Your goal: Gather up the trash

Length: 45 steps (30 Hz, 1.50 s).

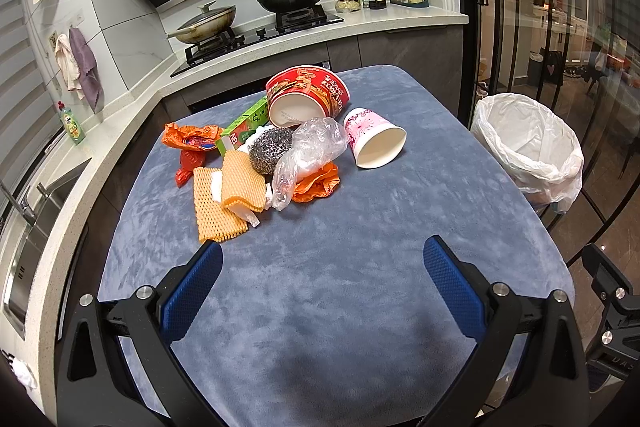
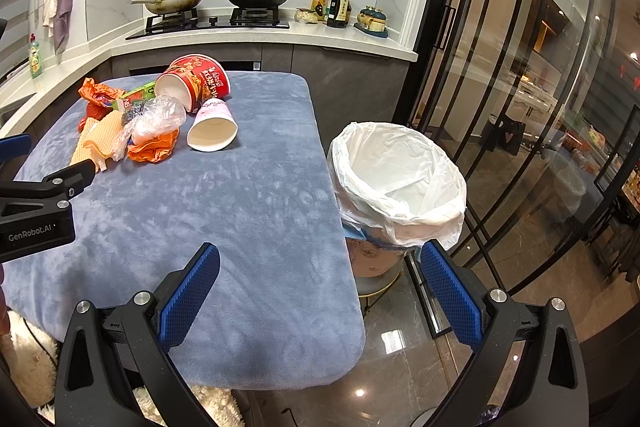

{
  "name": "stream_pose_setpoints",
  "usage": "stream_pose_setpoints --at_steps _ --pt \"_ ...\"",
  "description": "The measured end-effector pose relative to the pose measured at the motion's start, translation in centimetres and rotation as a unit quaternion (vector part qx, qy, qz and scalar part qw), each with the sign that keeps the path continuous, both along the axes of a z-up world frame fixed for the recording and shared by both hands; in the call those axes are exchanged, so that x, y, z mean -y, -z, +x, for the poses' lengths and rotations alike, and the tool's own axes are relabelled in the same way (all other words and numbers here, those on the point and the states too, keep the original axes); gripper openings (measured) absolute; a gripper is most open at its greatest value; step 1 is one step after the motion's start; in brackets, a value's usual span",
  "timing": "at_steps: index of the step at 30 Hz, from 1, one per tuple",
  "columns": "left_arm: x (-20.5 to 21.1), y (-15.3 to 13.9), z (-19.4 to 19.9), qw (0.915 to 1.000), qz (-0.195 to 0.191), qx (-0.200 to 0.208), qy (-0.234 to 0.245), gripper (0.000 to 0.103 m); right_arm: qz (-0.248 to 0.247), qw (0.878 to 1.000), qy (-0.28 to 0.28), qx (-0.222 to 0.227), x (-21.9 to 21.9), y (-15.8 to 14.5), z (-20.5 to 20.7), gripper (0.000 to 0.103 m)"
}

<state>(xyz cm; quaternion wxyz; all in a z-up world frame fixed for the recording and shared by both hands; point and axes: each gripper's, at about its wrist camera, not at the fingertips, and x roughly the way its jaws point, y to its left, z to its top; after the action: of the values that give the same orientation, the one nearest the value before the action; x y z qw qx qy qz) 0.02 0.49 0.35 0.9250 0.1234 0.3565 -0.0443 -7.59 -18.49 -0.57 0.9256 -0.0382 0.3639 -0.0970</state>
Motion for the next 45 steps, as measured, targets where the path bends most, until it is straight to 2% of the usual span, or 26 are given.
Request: stream_pose_setpoints --at_steps 11,22,34,40,45 --pt "-0.7 0.4 -0.2 1.0000 -0.002 0.003 -0.003 0.096 0.000 1.000 0.000 0.002 -0.1 0.0 0.0 0.096" --pt "-2.5 1.7 1.7 0.9992 -0.022 -0.022 -0.024 0.096 -0.012 1.000 -0.003 0.013 -2.1 1.0 1.9 0.096" --pt "-8.8 3.9 7.0 0.9932 -0.050 -0.052 -0.092 0.096 0.015 0.999 -0.037 0.023 -5.8 1.8 8.7 0.096" --pt "-12.7 5.2 10.2 0.9873 -0.058 -0.061 -0.134 0.096 0.015 0.998 -0.056 0.029 -8.0 2.3 12.5 0.096" --pt "-16.0 6.8 13.2 0.9803 -0.080 -0.078 -0.163 0.096 0.031 0.997 -0.063 0.018 -9.2 3.2 16.0 0.096"
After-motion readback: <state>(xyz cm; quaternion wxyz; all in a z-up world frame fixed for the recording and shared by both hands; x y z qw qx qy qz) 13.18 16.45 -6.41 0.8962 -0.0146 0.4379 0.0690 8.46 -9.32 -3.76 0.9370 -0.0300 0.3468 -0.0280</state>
